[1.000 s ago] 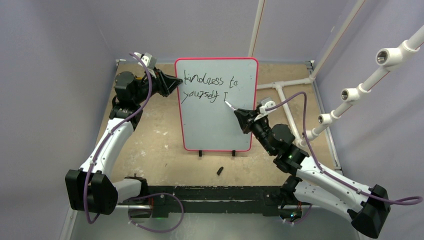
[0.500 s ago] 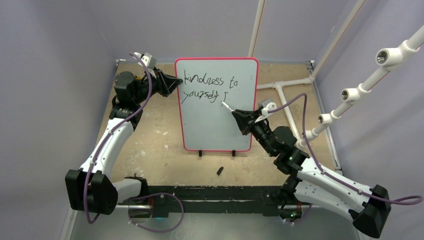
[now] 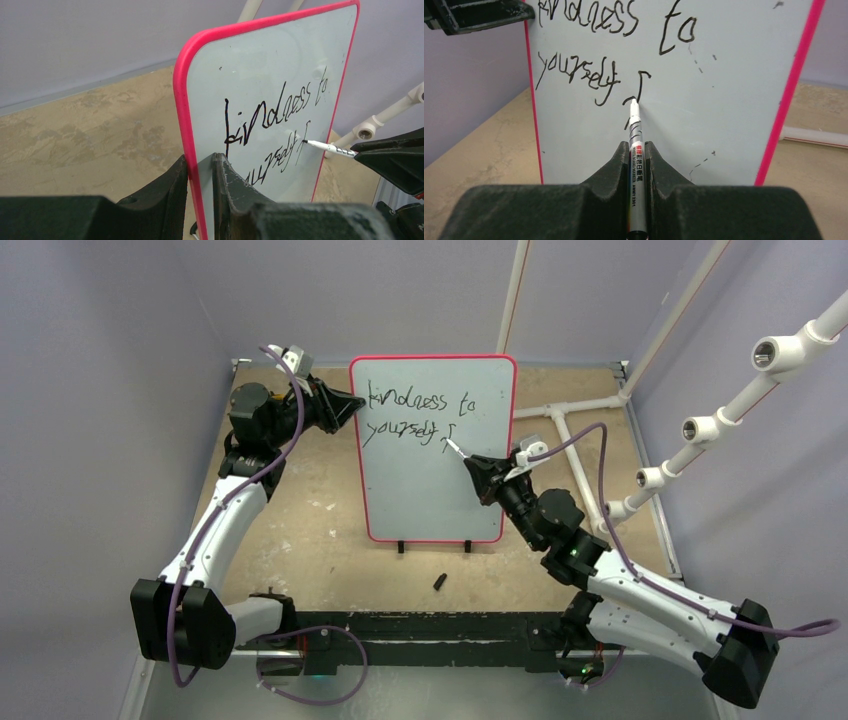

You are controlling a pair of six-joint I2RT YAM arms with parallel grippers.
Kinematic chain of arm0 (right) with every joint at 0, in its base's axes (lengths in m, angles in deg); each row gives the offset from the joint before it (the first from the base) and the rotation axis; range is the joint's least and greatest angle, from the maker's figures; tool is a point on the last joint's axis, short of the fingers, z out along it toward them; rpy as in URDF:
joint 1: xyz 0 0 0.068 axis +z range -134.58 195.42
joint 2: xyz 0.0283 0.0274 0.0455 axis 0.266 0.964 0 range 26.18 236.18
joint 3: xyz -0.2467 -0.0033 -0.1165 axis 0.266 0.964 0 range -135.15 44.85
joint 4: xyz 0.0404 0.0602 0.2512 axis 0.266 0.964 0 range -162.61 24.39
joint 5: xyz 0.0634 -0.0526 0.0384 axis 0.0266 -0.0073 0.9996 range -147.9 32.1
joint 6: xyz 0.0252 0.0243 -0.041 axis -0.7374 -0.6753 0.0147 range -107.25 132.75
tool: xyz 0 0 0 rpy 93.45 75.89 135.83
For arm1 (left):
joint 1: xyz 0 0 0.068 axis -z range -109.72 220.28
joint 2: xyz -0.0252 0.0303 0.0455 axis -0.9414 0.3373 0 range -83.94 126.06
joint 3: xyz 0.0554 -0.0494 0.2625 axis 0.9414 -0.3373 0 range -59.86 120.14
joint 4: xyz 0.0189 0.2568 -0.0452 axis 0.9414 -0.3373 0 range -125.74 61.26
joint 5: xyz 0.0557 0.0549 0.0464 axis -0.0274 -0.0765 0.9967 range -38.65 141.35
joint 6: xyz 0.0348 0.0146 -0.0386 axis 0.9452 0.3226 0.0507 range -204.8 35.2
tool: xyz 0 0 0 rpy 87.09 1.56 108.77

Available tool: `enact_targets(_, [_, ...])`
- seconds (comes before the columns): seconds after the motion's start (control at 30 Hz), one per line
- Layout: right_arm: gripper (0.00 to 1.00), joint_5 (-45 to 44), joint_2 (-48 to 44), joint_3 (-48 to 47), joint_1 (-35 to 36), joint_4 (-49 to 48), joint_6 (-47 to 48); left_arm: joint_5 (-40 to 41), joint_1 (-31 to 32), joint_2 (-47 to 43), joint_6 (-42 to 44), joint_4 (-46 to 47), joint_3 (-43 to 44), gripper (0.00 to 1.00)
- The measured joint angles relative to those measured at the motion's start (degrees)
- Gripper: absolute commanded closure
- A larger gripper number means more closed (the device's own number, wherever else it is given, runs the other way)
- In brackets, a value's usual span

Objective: Write a sentence on the whiteboard

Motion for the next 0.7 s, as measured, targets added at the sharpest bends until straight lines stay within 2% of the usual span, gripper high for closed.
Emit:
enact_targets(0.27, [1.00, -4.00, -2.51, 0.00, -0.04, 0.72, -0.11, -0.02, 0.00, 0.00, 0.00, 0.00, 0.00, 1.00])
enact_targets(0.7, [1.00, -4.31, -3.87, 0.02, -0.13, 0.35, 0.22, -0.04, 0.00, 0.00, 0.00, 0.00, 0.00, 1.00])
